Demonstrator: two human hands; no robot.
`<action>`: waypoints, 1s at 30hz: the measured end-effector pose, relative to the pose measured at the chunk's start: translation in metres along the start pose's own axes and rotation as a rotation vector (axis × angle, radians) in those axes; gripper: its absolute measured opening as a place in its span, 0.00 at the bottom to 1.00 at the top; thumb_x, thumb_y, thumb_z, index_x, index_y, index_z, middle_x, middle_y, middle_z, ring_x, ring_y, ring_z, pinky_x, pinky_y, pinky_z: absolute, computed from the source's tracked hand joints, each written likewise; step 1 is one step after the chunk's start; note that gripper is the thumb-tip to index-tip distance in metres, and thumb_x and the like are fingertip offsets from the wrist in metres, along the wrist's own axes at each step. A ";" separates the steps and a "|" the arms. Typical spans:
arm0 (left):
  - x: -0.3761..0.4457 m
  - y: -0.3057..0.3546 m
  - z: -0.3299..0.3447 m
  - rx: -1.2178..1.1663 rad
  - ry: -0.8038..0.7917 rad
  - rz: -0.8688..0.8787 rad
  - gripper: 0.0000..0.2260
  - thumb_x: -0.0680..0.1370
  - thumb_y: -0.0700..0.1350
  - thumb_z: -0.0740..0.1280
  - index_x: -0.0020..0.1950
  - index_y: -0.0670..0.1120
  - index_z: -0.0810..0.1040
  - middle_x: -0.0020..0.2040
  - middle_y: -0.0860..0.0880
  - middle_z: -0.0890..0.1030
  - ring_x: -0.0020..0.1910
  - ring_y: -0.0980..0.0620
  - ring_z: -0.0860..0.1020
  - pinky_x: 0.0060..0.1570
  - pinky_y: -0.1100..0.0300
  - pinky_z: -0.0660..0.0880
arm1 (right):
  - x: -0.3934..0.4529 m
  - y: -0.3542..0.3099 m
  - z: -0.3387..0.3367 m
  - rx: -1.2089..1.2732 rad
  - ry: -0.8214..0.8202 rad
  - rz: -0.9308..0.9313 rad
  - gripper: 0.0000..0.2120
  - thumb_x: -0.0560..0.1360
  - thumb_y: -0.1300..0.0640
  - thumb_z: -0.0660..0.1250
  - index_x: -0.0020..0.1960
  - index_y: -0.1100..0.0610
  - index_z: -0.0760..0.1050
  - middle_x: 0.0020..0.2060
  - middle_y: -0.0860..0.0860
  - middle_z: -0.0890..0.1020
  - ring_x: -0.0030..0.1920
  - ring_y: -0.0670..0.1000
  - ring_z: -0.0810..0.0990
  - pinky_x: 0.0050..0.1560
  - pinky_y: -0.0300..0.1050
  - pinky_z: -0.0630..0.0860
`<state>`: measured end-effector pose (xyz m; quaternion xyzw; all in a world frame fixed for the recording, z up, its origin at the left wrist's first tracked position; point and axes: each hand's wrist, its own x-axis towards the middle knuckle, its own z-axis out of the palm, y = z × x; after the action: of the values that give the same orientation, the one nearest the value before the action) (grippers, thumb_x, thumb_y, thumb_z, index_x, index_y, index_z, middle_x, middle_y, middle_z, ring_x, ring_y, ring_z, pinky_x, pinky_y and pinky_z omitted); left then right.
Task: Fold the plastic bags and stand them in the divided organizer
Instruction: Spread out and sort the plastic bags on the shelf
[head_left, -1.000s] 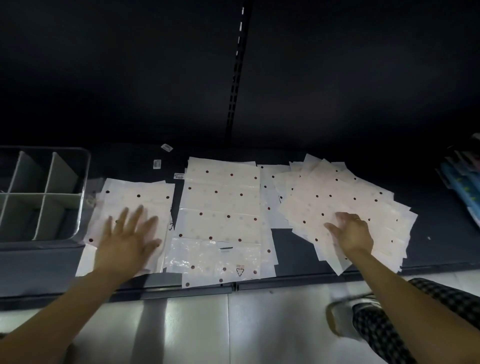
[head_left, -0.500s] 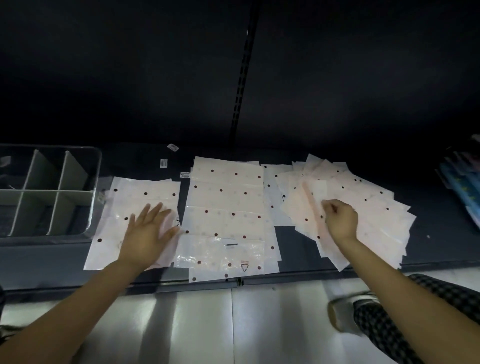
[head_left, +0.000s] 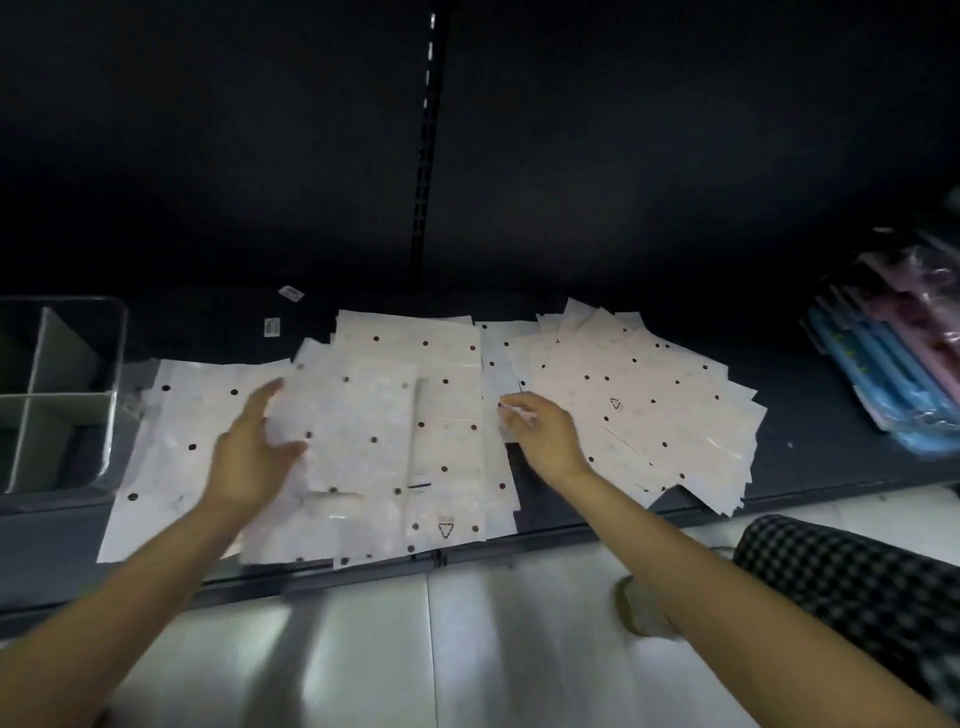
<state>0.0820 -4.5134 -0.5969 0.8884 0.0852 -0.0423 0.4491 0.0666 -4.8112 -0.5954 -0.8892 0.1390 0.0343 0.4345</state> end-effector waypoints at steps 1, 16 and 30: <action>0.008 -0.010 -0.010 0.043 0.045 -0.022 0.32 0.74 0.32 0.68 0.74 0.49 0.61 0.62 0.37 0.76 0.50 0.38 0.77 0.44 0.50 0.75 | 0.006 0.020 -0.018 -0.141 0.067 0.017 0.14 0.77 0.57 0.65 0.61 0.60 0.76 0.60 0.54 0.78 0.62 0.54 0.75 0.61 0.42 0.69; 0.038 -0.090 -0.013 0.774 -0.167 0.373 0.23 0.79 0.50 0.61 0.72 0.44 0.67 0.72 0.36 0.65 0.70 0.32 0.63 0.69 0.34 0.56 | 0.023 0.133 -0.098 -0.922 0.291 0.244 0.11 0.80 0.58 0.59 0.52 0.59 0.78 0.49 0.57 0.80 0.48 0.58 0.79 0.38 0.42 0.70; -0.034 0.061 0.052 -0.489 -0.537 -0.206 0.27 0.77 0.53 0.63 0.74 0.51 0.60 0.67 0.54 0.69 0.64 0.52 0.72 0.62 0.57 0.69 | -0.014 -0.026 0.019 -0.170 0.017 -0.216 0.15 0.79 0.60 0.61 0.65 0.57 0.74 0.54 0.58 0.80 0.50 0.55 0.78 0.54 0.44 0.72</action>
<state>0.0604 -4.5947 -0.5748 0.6990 0.0610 -0.2971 0.6476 0.0620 -4.7780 -0.5851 -0.9328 0.0425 -0.0086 0.3577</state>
